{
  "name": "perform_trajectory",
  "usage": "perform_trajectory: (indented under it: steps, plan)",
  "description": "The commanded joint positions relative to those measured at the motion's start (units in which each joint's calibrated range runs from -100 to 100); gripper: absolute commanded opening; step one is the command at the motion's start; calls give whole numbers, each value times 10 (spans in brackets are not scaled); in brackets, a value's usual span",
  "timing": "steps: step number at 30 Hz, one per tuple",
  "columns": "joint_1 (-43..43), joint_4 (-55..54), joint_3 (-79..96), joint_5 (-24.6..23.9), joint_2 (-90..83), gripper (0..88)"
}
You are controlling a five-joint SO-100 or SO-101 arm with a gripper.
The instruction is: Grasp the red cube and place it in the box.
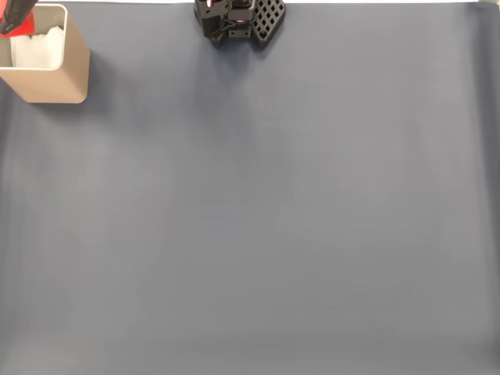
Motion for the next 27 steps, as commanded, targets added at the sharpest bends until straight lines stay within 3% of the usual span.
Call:
perform_trajectory:
  steps: [1, 6, 11, 15, 21, 27]
  plan:
    - [7, -12, -31, -5, -8, 0]
    - [7, -10, -31, -5, -10, 8]
    - [9, -4, -26, -9, -12, 238]
    - [11, -4, -21, -9, -16, 338]
    - [11, -4, -22, -9, -16, 407]
    - [11, -4, -21, -11, -16, 421]
